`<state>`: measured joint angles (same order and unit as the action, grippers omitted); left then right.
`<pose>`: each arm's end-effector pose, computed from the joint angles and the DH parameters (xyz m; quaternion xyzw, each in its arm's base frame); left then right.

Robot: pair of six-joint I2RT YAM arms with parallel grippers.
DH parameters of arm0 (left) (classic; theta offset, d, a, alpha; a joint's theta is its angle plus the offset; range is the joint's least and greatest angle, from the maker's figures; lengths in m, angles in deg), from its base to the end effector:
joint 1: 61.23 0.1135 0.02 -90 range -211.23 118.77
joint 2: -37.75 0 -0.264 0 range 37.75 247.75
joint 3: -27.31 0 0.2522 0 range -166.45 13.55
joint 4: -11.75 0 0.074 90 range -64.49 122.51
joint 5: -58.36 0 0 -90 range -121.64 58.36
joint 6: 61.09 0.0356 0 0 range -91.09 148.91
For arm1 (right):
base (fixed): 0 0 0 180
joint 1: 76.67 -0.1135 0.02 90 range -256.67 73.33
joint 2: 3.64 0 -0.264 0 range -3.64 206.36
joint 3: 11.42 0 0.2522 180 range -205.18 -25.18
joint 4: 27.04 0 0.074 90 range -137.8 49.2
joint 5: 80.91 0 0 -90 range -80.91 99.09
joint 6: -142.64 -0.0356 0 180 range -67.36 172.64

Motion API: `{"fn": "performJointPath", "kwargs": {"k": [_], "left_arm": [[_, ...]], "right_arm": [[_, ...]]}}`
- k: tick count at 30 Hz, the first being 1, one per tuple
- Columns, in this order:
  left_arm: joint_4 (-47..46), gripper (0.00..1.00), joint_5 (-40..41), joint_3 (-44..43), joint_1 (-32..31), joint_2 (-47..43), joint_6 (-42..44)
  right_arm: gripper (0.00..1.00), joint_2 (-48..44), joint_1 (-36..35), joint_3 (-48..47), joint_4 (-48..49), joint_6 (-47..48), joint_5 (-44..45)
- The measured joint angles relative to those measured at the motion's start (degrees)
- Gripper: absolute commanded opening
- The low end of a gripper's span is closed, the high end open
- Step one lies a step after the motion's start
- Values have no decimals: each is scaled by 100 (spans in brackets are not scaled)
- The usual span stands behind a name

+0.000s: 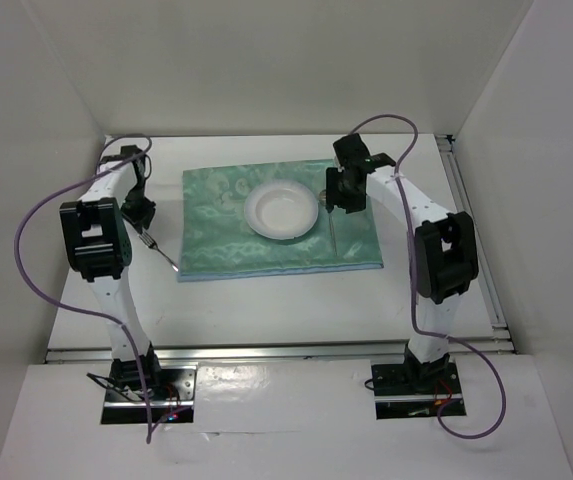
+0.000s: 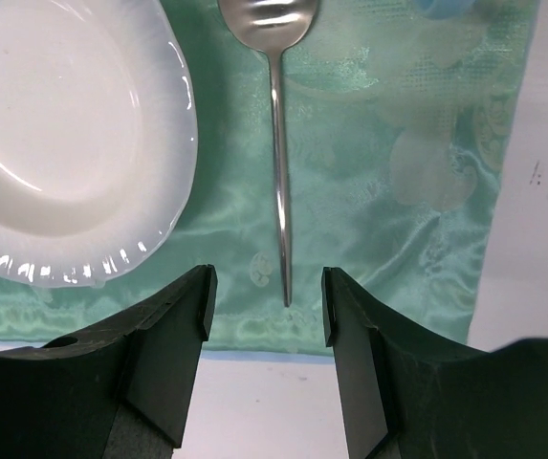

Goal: Set the dinner table for one person

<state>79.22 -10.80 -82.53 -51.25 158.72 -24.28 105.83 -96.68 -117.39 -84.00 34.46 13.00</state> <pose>0.4159 0.0860 0.1860 -0.5279 0.8243 0.1314 0.1571 0.3896 0.1393 0.2517 -0.0067 0.9664 0.0522 0.2516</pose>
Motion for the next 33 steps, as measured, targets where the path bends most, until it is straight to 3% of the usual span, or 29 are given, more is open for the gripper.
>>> {"fn": "performJointPath", "kwargs": {"k": [6,9,12,18,23,26,27,28,29,31,33], "left_arm": [[243,69,278,-647,-160,94,382],[210,91,284,-356,-310,-365,514],[166,95,173,345,-463,-992,466],[-146,84,-212,1864,-525,-1364,42],[-321,81,-337,1978,-520,-1075,-160],[-525,72,-358,1978,-516,-1069,-278],[-579,68,-376,1978,-498,-1058,-289],[-621,53,-402,1976,-490,-1047,-302],[-669,46,-428,1974,-472,-1040,-356],[-743,37,-459,1967,-413,-1014,-391],[-782,17,-455,1967,-332,-1014,-402]], "right_arm": [[59,-275,0,74,-85,0,44],[59,-326,0,74,-98,0,42],[59,-328,0,79,-103,0,35],[59,-328,-35,83,-114,2,31],[59,-328,-46,105,-125,4,42],[59,-328,-48,120,-144,4,39],[59,-328,-48,138,-142,4,42],[59,-332,-48,157,-146,4,44],[59,-332,-48,173,-149,4,46],[59,-332,-48,197,-170,4,63],[59,-339,-48,223,-177,4,92]]}}
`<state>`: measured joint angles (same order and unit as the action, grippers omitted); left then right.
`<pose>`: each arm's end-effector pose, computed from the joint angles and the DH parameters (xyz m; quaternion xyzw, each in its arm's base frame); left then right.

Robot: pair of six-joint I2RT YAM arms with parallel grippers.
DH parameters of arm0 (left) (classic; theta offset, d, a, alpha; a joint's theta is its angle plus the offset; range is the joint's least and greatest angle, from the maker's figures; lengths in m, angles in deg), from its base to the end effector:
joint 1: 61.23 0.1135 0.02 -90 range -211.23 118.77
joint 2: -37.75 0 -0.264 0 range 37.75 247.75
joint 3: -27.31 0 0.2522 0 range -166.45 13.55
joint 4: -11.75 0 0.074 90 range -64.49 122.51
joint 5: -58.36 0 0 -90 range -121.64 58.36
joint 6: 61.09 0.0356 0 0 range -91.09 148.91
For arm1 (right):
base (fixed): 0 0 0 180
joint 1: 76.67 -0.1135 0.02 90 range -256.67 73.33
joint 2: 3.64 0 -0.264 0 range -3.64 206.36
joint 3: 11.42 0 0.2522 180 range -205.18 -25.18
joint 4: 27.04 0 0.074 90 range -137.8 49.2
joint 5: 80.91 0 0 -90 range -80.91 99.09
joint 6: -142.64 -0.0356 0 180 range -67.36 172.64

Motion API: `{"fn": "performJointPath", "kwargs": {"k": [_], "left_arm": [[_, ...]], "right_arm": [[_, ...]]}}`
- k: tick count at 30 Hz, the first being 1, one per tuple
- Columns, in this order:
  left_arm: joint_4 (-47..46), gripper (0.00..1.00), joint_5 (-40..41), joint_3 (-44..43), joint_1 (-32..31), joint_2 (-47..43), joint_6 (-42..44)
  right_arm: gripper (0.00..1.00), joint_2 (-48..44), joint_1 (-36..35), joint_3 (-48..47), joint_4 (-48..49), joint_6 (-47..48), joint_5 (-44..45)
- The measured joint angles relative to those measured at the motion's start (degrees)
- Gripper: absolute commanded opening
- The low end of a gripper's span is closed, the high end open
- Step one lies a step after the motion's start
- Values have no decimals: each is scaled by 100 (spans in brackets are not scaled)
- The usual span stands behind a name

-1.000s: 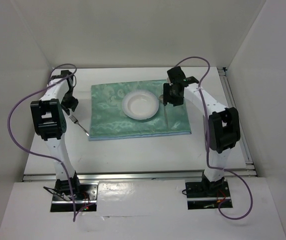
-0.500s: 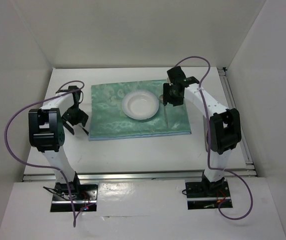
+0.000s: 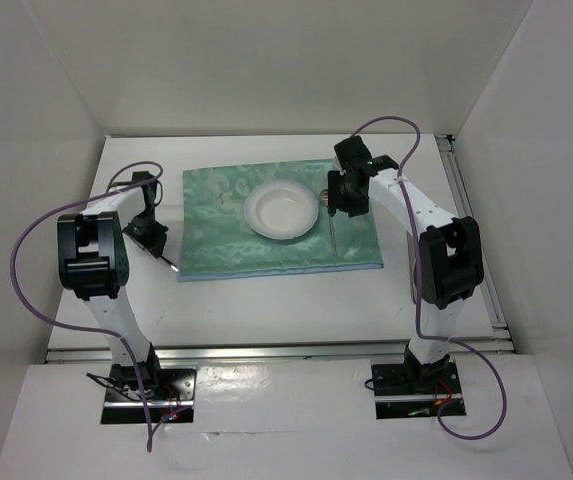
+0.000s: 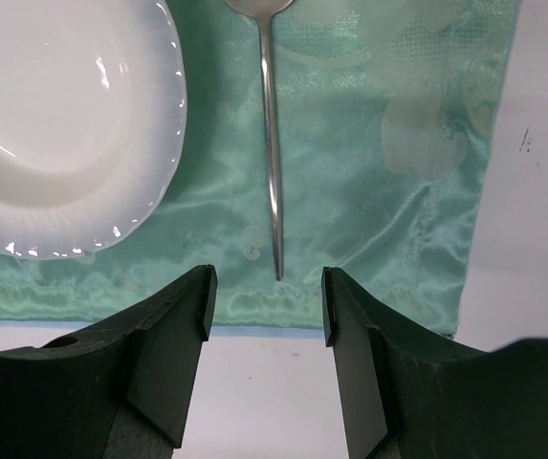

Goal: Set the dinner table for one person

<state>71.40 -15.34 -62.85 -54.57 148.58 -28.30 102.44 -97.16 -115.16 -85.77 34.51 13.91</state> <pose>0.3644 0.0526 0.1646 -0.5319 0.8308 0.0921 0.1358 0.3739 0.1365 0.2611 -0.0094 0.9675 0.0441 0.2490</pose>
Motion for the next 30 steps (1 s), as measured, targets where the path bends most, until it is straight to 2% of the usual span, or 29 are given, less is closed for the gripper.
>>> {"fn": "performJointPath", "kwargs": {"k": [2,5,9,12,16,18,19,20,23,26,27,30], "left_arm": [[20,0,109,0,70,-20,31],[120,0,275,-92,125,-76,350],[201,0,352,-782,-15,-83,1126],[-22,0,278,-1250,-474,-144,1904],[-262,0,-212,-1602,-1344,-216,2774],[-98,0,-485,-2006,-1676,-50,3053],[-17,0,-577,-2273,-1781,92,3174],[68,0,-640,-2599,-1869,289,3230],[190,0,-693,-3366,-1969,931,3342],[313,0,-671,-3600,-1982,1482,3329],[393,0,-654,-3617,-1982,1644,3322],[616,0,-614,-3622,-2002,2076,3311]], "right_arm": [[59,-11,0,22,-22,0,33],[59,-28,0,37,-37,-2,66],[59,-52,0,48,-44,-13,116],[59,-157,35,181,-33,-55,125],[62,-402,160,485,-35,-195,192],[63,-610,339,723,-28,-264,229],[72,-745,472,874,-11,-306,238],[76,-896,625,1032,9,-343,251],[76,-1362,1272,1543,24,-391,256],[76,-1637,1926,1982,33,-474,295],[80,-1681,2068,2109,24,-514,308],[81,-1722,2282,2437,-55,-682,382]]}}
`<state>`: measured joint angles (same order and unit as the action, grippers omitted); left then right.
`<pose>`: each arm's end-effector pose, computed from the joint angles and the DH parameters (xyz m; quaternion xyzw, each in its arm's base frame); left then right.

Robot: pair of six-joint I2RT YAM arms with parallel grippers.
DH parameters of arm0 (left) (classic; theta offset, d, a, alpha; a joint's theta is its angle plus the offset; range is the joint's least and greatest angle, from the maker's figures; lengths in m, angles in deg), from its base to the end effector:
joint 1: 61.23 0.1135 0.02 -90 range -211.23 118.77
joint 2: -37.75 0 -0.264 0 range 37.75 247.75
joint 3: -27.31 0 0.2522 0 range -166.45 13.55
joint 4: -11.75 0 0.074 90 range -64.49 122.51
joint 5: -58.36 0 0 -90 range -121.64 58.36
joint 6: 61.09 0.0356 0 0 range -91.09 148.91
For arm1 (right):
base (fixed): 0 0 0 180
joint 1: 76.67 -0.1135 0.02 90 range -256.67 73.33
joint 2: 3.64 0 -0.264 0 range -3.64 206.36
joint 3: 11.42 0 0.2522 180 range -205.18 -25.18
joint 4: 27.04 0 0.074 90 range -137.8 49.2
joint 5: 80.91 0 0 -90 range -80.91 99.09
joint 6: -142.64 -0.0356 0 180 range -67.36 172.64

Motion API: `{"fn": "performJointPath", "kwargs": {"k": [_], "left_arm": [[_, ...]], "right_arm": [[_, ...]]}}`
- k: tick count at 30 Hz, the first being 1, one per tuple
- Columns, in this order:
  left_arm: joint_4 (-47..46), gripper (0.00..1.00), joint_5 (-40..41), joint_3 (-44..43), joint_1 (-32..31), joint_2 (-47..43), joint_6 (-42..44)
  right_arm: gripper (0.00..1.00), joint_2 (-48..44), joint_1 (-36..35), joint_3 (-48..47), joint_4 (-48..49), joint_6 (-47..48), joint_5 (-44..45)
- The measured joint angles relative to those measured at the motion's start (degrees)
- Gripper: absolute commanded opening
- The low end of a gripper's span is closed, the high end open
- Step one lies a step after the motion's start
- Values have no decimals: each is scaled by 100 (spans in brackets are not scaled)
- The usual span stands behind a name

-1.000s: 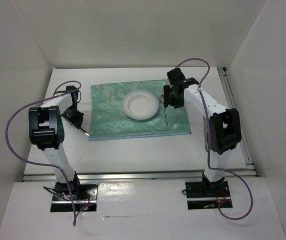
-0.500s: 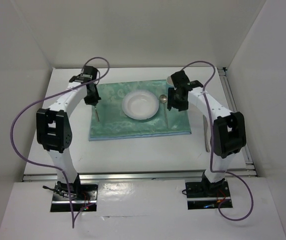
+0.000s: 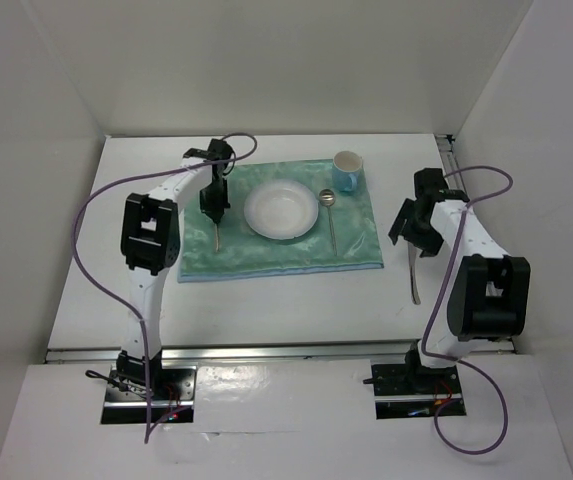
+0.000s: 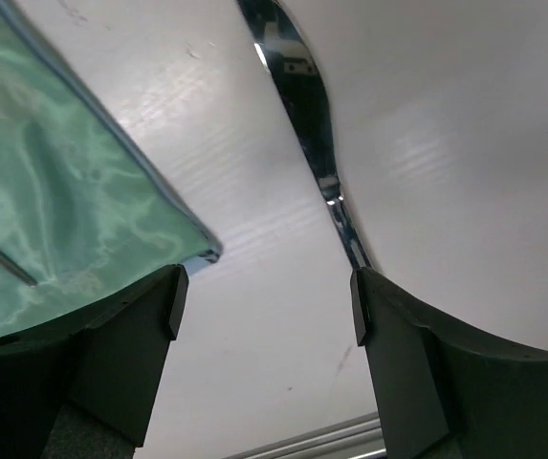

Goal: Set the dinner table for one person

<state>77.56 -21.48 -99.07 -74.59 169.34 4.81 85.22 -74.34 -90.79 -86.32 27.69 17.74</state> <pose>0.4703 -0.1052 0.1849 -0.1065 0.9768 0.0300 0.1836 0.3026 -0.0177 0.2341 0.2446 0.9492 -0.0367 0.1947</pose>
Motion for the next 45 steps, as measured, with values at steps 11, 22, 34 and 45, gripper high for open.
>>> {"fn": "performJointPath", "kwargs": {"k": [11,22,34,45], "left_arm": [[356,73,138,-140,-26,162,-144],[826,76,492,-138,-26,-750,-514],[863,75,651,-142,-26,-1825,-804],[925,75,664,-142,-26,-1825,-920]], "right_arm": [[75,4,505,520,-50,-264,105],[63,820,654,638,341,-136,61],[0,901,748,763,662,120,-409],[0,713,367,-15,389,125,37]]}}
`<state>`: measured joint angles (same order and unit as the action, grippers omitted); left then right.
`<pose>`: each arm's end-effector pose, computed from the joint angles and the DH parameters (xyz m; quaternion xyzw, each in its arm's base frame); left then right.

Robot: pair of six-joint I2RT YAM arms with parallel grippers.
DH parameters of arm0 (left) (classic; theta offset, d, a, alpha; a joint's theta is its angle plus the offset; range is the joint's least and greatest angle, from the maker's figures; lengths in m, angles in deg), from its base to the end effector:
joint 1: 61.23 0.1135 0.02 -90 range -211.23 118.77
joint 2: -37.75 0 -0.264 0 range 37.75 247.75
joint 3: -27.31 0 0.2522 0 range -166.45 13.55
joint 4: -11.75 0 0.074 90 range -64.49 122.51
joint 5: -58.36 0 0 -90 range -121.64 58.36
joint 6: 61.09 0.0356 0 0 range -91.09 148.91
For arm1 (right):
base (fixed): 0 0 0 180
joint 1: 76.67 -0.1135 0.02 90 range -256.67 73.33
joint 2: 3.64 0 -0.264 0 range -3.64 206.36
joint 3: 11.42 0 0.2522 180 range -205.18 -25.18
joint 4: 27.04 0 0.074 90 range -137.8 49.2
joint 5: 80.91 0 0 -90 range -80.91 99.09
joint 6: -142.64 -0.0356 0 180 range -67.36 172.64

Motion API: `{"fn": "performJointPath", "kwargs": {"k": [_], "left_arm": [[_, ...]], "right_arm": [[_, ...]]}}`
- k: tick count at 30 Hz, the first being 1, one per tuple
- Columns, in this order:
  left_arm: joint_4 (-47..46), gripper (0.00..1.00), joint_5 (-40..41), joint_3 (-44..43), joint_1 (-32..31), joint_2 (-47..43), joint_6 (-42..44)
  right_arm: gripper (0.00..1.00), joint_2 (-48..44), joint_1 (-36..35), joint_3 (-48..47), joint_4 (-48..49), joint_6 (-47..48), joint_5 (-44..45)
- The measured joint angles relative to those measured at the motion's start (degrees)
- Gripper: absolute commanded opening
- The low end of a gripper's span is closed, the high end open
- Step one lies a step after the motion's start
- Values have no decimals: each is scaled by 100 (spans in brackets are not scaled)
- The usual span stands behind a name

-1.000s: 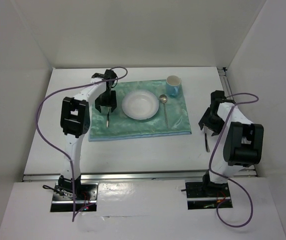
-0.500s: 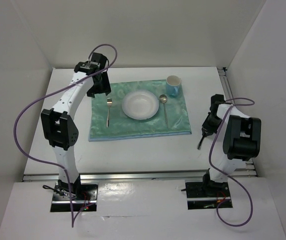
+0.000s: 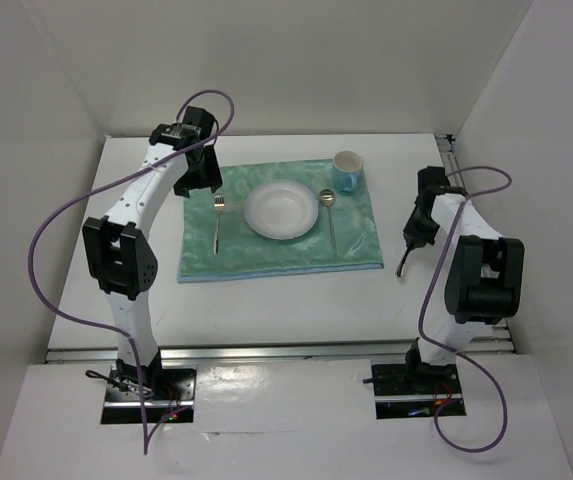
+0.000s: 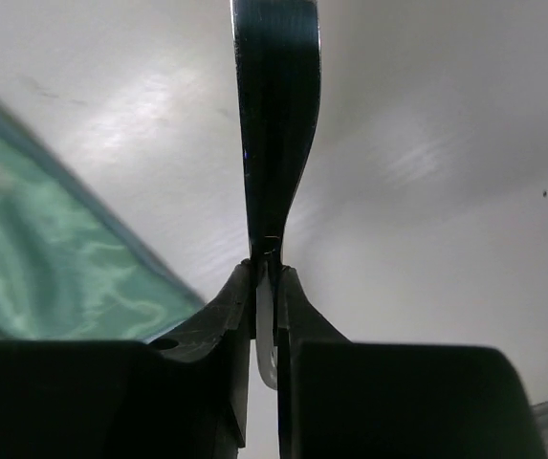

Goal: Set the dinner table for one person

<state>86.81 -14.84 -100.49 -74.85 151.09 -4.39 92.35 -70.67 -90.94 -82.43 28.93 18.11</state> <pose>0.4124 -0.0893 0.3247 -0.2001 0.9365 0.0297 0.2865 0.3210 -0.0394 0.2008 0.2644 0.9484 -0.0525 0.1672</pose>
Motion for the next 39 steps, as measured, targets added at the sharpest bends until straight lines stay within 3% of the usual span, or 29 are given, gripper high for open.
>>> {"fn": "performJointPath", "kwargs": {"k": [6,12,20,28,30,31,34,35,38,39], "left_arm": [[26,75,35,0,0,0,-13],[59,75,92,2,0,-2,-13],[90,75,201,7,0,-20,-17],[111,75,238,85,0,-68,-26],[116,75,240,90,0,-68,-31],[118,75,243,90,0,-68,-35],[127,75,243,90,0,-68,-37],[127,75,243,90,0,-68,-37],[127,75,240,90,0,-72,-39],[127,75,240,90,0,-74,-39]], "right_arm": [[0,107,-901,-1091,-116,273,-216],[0,981,-1727,-2033,-197,511,-627],[0,2243,-1864,-2780,-476,625,-686],[1,2546,-1915,-3016,-566,660,-686],[11,2688,-1923,-3191,-619,662,-682],[27,2774,-1928,-3309,-675,664,-673],[38,2905,-1958,-3458,-734,686,-632],[48,2911,-1980,-3475,-748,673,-619],[58,2883,-2061,-3523,-791,621,-549],[67,2855,-2085,-3523,-822,601,-511]]}}
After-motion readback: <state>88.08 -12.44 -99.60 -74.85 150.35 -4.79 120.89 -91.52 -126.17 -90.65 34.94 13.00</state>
